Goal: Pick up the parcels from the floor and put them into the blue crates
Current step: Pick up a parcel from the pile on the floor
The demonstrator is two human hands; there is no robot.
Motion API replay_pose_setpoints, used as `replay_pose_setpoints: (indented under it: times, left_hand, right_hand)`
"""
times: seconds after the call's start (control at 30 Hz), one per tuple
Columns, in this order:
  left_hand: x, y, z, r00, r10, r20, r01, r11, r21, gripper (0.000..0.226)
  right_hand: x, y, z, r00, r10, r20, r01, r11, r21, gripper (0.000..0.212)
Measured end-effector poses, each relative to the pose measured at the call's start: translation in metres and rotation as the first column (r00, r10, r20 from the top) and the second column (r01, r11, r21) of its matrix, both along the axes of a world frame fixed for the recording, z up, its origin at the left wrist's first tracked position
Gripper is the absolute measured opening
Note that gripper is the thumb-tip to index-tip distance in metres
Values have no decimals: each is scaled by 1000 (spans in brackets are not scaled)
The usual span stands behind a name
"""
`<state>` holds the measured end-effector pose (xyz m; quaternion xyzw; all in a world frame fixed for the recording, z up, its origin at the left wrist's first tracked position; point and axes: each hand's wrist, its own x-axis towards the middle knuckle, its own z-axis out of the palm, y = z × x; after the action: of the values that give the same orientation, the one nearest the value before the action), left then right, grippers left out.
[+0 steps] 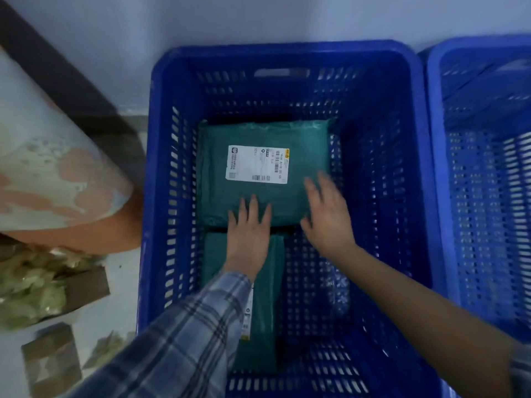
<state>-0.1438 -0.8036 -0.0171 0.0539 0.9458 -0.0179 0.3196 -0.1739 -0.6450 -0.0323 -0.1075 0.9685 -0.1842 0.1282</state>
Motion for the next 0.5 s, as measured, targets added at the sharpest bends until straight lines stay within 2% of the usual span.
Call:
replay_pose_setpoints:
  times: [0.03,0.07,0.13,0.2,0.3,0.4,0.5]
  left_hand:
    - [6,2,-2,999,-32,-2,32,998,-57,68]
    - [8,0,-3,998,-66,-6,65,992,-104,68]
    - [5,-11,-4,993,-114,-3,112,976,-185,74]
    - [-7,-26,-4,991,-134,-13,128,964,-232,92]
    - [-25,-40,-4,994,-110,-18,102,964,-245,116]
    - [-36,-40,-7,995,-88,-38,75,963,-260,119]
    - [-37,-39,-13,998,-18,-64,0,961,-277,109]
  right_hand:
    - [5,-2,2,983,172,-59,-165,980,107,81]
    - [9,-4,5,944,329,-26,-316,925,212,85]
    - [13,-1,4,866,477,148,-497,799,339,93]
    - [7,1,1,849,444,287,-526,756,390,97]
    - [-9,-11,2,849,446,283,-527,743,412,94]
    - [-24,-25,5,874,393,286,-482,776,406,86]
    - [-35,-32,12,890,356,286,-442,830,341,73]
